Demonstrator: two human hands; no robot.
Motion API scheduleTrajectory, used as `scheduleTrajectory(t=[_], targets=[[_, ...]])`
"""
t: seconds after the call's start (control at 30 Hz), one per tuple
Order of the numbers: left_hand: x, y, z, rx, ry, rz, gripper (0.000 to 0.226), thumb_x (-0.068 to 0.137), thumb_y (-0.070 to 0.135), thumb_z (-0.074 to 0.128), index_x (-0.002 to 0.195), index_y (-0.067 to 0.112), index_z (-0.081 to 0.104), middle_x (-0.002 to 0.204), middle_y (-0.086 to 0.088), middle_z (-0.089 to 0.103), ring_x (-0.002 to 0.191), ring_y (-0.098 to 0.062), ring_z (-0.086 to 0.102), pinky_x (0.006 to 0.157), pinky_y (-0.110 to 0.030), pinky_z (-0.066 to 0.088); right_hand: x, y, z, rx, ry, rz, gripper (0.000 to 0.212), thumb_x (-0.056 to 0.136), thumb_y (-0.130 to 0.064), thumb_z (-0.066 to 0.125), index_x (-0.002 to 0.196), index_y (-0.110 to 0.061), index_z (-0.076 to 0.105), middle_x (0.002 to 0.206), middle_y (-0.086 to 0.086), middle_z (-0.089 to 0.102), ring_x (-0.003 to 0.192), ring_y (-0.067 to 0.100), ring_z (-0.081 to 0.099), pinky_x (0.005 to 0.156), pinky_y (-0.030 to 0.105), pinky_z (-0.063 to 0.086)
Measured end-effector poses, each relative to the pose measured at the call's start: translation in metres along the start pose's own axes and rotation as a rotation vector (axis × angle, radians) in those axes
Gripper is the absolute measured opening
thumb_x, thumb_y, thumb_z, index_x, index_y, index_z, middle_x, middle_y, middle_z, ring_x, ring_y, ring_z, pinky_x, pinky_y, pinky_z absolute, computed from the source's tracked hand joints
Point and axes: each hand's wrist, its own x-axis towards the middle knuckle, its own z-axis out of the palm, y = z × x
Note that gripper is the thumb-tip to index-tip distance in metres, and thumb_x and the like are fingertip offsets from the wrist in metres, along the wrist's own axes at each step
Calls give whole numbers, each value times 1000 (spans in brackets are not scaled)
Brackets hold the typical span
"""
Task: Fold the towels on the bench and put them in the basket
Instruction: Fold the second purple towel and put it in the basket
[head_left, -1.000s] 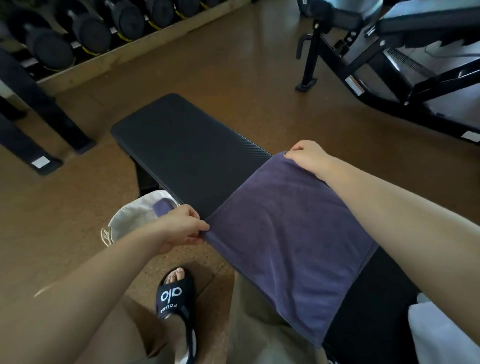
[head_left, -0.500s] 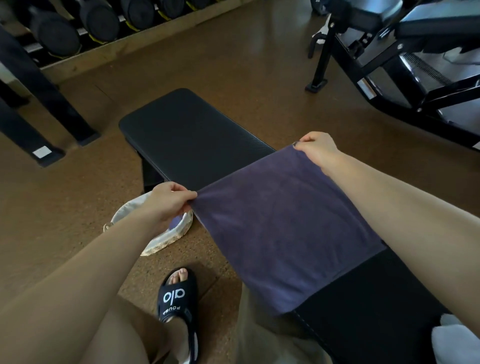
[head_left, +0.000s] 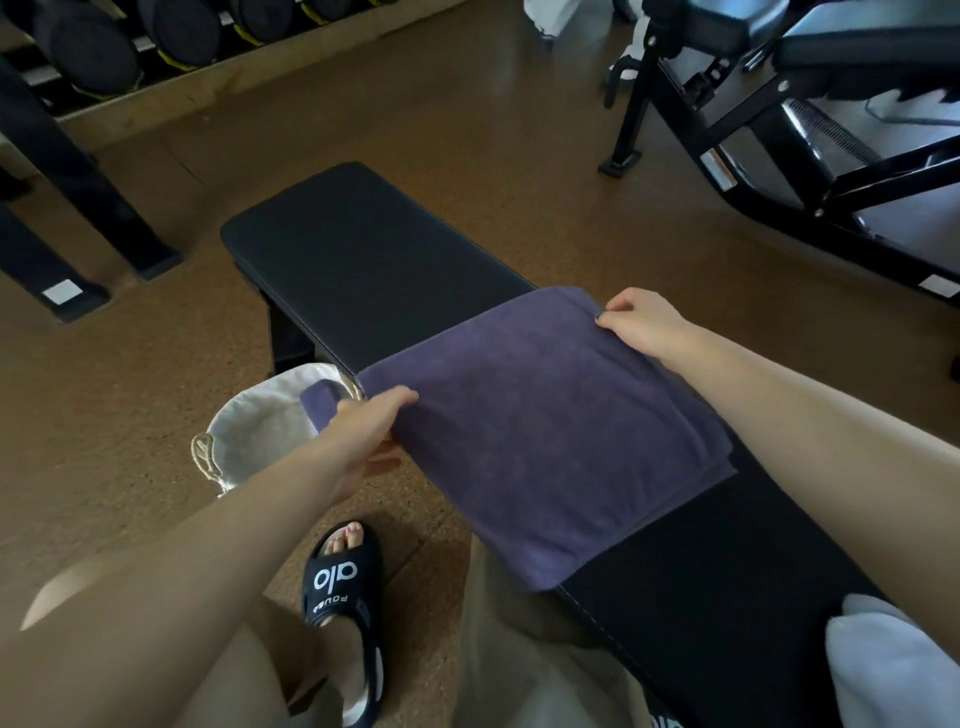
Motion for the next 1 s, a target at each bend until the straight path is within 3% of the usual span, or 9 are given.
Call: scheduleTrajectory(t=[0.13,0.27,0.37,0.43,0.57,0.7,0.83,1.0], targets=[[-17,-25,13,52,-62,3,40,95,29,66,128,11,51,103,-8,71,87,-23,72,77,-36,54,-24,31,-12,-72,20,-40,10,99,-28,61,106,-22,57,108,1,62,92,15,58,80,35,46],[-32,-40,21,51,-99,81,24,98,28,62,121,22,61,99,-4,76,87,-20,73,70,-31,53,-53,54,-24,-129,16,-23,9,100,-27,60,104,-20,57,101,2,61,88,15,58,76,34,46],[-45,-49,29,32,-148,122,19,101,31,59,120,32,59,115,2,72,99,-21,70,83,-37,56,-71,65,-32,-184,-16,29,13,99,-27,60,106,-17,57,102,6,62,90,21,60,75,36,49],[-53,-57,36,8,-174,141,15,101,29,58,114,36,59,114,7,72,101,-21,69,94,-43,55,-82,72,-36,-213,-34,48,15,98,-26,60,107,-14,58,100,10,64,89,25,63,72,36,50],[-61,-78,43,24,-229,66,29,98,35,60,125,25,65,114,3,76,104,-22,71,91,-38,54,-99,82,-42,-224,-68,76,16,97,-27,61,102,-12,61,96,11,67,80,25,64,62,31,48],[-72,-94,49,34,-281,0,36,96,38,63,129,22,64,115,2,76,103,-21,73,92,-38,56,-110,89,-43,-228,-98,107,22,92,-23,63,77,-9,58,74,11,59,64,24,58,58,30,45],[-82,-106,55,16,-326,-13,33,99,32,63,129,20,63,114,1,76,101,-22,75,98,-46,56,-120,92,-40,-229,-113,125,20,93,-23,63,89,-3,65,81,13,63,69,25,61,58,29,48],[-95,-110,53,-27,-273,-23,19,104,25,55,121,21,60,116,-5,71,98,-25,74,81,-41,62,-127,94,-43,-118,-101,164,19,98,-22,62,107,-5,62,100,11,64,87,21,63,63,28,53]])
